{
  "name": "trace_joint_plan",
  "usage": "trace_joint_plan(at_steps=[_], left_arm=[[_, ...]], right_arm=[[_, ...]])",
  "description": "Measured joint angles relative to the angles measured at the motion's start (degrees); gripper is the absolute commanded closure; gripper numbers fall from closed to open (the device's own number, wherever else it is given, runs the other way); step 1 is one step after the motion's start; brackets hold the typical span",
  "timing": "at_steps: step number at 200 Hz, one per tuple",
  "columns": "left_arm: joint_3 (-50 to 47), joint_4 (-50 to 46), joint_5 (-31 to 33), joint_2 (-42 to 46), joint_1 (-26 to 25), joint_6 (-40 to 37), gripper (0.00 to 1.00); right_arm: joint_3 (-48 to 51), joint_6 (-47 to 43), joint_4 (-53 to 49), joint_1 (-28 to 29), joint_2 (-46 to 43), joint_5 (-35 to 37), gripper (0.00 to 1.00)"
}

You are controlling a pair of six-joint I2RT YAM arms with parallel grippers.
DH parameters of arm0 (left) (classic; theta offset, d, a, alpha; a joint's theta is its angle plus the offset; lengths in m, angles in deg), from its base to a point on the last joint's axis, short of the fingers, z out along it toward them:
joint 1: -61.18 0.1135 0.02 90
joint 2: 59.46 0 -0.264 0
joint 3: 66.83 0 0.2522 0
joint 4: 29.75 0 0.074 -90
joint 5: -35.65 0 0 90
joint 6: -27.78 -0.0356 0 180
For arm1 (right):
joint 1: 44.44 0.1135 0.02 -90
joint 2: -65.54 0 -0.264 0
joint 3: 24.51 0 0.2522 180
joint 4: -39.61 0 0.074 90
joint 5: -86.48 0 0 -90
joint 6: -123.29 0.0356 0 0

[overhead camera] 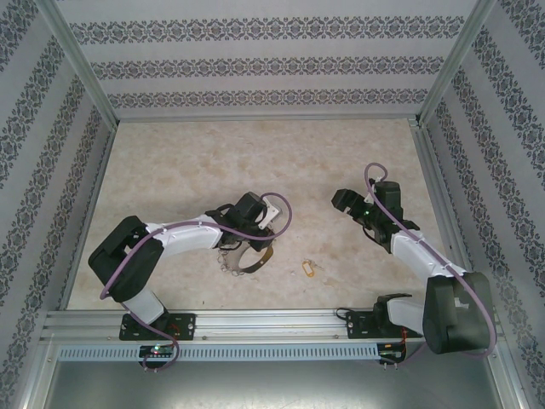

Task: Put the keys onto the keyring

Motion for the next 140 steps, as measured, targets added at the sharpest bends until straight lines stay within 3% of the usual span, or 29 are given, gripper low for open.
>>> trace_joint_plan(at_steps=[140], left_arm=[[-1.1,0.0,-0.5,0.0,-2.1,-0.2,0.77]], right_arm=[[0.0,0.0,0.1,-0.4,-0.1,0.0,0.12]])
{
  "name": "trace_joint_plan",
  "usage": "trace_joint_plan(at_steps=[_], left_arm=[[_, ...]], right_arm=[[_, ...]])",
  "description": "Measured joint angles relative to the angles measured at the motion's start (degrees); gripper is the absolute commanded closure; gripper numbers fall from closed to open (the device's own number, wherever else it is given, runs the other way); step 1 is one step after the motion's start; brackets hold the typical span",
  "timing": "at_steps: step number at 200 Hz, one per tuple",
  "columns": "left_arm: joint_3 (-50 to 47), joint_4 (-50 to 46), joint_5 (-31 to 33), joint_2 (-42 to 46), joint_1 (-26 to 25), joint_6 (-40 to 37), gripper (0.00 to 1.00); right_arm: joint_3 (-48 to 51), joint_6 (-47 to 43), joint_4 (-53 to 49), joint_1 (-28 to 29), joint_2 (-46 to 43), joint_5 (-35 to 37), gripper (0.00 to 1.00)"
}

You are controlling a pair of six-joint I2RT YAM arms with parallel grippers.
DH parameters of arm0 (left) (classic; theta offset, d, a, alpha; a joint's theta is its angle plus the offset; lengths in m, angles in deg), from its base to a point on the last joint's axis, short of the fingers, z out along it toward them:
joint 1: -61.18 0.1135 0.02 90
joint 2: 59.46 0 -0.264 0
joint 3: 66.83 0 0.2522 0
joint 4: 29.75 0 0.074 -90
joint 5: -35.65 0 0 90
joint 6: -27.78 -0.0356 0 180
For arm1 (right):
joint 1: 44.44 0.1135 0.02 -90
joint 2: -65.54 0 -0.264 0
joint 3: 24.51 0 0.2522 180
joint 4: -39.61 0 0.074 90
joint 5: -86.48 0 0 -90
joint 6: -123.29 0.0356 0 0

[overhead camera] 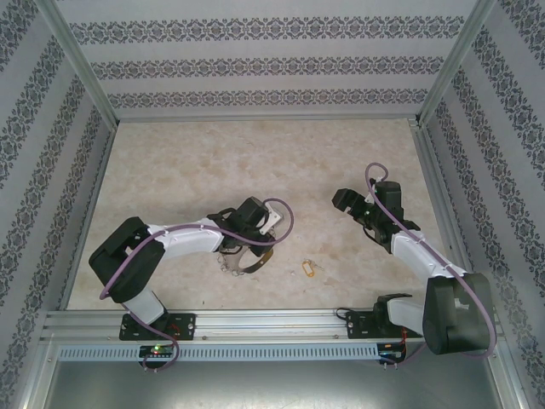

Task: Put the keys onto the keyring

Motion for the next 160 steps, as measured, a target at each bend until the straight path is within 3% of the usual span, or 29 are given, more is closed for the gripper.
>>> trace_joint_plan(at_steps=[160], left_arm=[[-0.8,0.9,0.1,-2.0,-0.8,0.1,0.77]], right_arm=[[0.0,0.0,0.2,-0.6,0.0,0.0,0.12]])
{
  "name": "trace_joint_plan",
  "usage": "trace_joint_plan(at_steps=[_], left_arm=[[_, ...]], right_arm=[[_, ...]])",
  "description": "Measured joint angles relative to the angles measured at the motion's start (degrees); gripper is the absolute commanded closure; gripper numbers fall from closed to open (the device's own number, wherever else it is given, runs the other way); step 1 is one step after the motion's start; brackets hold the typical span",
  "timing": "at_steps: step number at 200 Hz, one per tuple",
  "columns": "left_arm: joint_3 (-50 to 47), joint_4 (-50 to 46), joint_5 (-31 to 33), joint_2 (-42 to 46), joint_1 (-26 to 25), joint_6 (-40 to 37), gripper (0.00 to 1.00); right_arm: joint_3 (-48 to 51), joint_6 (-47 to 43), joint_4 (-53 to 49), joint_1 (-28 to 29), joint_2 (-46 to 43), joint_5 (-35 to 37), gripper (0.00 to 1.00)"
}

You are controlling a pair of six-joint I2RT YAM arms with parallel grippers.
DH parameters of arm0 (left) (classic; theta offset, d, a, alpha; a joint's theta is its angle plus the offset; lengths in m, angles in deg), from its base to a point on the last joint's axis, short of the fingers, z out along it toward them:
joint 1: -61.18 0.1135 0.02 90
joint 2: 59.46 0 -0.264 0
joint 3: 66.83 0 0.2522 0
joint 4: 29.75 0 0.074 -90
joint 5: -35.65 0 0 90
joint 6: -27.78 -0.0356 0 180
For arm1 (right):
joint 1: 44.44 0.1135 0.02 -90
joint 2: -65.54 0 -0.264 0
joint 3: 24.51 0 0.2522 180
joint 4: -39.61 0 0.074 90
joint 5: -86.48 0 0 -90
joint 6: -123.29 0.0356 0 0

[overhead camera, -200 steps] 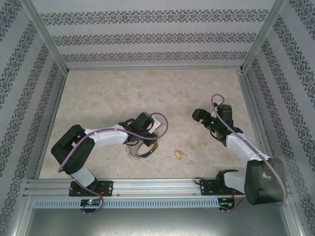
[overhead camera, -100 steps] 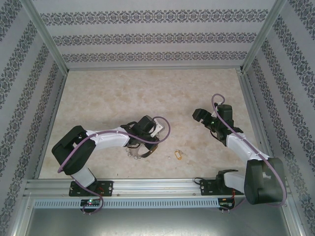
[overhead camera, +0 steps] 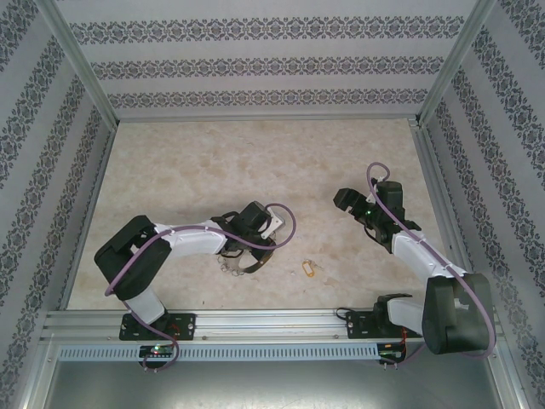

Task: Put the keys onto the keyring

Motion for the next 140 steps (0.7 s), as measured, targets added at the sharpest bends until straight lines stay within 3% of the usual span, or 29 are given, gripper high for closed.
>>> trace_joint_plan(at_steps=[140], left_arm=[[0.2,1.5,0.2,-0.8,0.0,0.0,0.76]], right_arm=[[0.4,0.2,0.2,-0.7,1.3,0.0,0.12]])
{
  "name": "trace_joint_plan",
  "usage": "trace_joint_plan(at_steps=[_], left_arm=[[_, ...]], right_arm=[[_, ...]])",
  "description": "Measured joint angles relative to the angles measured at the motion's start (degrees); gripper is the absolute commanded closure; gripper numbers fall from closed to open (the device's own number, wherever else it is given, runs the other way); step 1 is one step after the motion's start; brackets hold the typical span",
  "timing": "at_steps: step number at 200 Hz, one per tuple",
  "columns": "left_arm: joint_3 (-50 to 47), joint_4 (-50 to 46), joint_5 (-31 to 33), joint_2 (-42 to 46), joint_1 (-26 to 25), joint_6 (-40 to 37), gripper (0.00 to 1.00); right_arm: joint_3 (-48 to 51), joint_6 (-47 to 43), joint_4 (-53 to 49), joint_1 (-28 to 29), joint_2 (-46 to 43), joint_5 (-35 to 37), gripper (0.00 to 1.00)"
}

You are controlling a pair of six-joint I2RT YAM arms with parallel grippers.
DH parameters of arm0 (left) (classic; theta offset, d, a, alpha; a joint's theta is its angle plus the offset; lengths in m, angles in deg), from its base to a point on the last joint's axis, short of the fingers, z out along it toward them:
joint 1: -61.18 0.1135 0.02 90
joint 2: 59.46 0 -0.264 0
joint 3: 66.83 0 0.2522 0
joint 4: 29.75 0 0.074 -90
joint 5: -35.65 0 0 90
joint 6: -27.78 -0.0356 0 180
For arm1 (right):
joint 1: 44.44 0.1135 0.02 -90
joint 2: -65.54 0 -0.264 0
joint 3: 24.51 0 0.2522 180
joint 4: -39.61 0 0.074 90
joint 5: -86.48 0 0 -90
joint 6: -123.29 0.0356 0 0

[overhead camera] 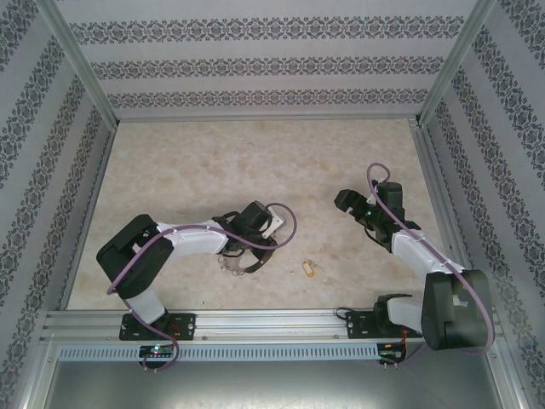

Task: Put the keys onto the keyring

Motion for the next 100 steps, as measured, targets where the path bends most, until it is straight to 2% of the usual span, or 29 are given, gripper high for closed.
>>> trace_joint_plan(at_steps=[55,100], left_arm=[[0.0,0.7,1.1,0.0,0.0,0.0,0.77],[0.0,2.2,3.4,0.0,0.0,0.1,0.82]], right_arm=[[0.1,0.2,0.2,0.0,0.6,0.0,0.13],[0.3,0.2,0.5,0.0,0.7,0.0,0.13]])
